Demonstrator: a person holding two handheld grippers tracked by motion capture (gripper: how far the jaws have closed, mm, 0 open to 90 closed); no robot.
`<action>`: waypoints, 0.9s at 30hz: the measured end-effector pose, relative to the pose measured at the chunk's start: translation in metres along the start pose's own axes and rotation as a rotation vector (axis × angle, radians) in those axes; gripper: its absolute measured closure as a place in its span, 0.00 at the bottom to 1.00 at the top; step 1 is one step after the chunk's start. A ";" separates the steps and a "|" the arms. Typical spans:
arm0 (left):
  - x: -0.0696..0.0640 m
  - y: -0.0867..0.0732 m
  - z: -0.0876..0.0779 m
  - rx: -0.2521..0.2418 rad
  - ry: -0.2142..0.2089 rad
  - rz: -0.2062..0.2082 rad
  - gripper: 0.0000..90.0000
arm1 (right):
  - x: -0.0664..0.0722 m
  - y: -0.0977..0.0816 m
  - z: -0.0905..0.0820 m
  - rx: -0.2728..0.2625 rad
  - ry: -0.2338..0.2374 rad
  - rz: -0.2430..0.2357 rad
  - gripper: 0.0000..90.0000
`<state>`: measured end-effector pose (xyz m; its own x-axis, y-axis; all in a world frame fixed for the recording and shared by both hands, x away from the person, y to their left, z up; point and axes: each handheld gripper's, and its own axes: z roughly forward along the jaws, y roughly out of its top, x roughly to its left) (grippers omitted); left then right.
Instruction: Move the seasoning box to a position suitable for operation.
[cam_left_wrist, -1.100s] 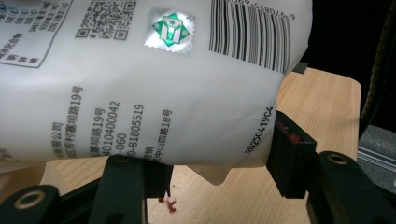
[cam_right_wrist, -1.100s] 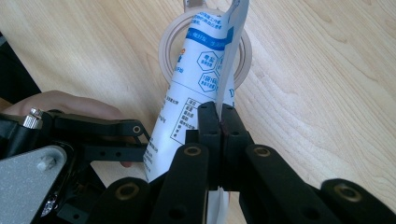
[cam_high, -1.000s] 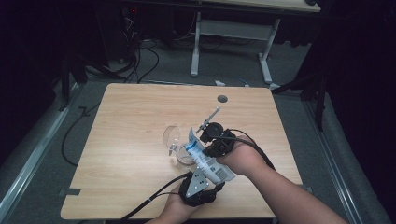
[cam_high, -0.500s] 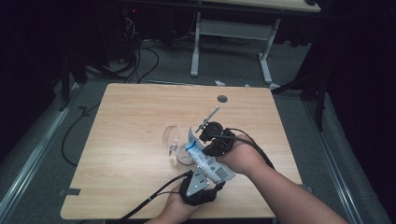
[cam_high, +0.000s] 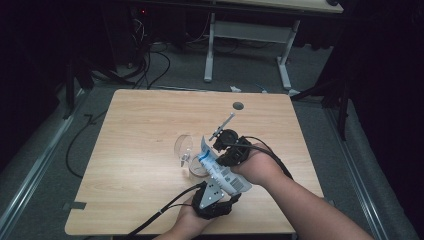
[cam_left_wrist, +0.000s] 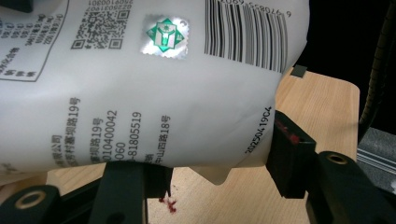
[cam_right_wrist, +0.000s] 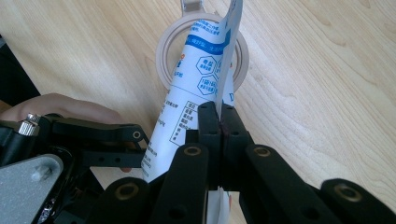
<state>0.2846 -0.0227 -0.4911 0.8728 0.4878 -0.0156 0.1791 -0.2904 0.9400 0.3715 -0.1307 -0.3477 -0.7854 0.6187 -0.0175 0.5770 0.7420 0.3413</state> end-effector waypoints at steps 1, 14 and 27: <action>0.000 0.000 0.000 0.000 0.000 0.000 0.54 | 0.000 0.000 0.000 0.000 0.000 0.003 1.00; 0.000 0.002 -0.001 -0.004 0.001 0.006 0.55 | -0.001 0.001 -0.001 -0.005 0.004 -0.004 1.00; -0.001 0.005 -0.002 -0.020 0.009 0.004 0.55 | 0.001 0.003 -0.005 -0.003 0.000 -0.012 1.00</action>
<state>0.2839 -0.0224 -0.4859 0.8692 0.4945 -0.0091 0.1670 -0.2760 0.9465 0.3713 -0.1292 -0.3420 -0.7922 0.6098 -0.0221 0.5667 0.7487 0.3439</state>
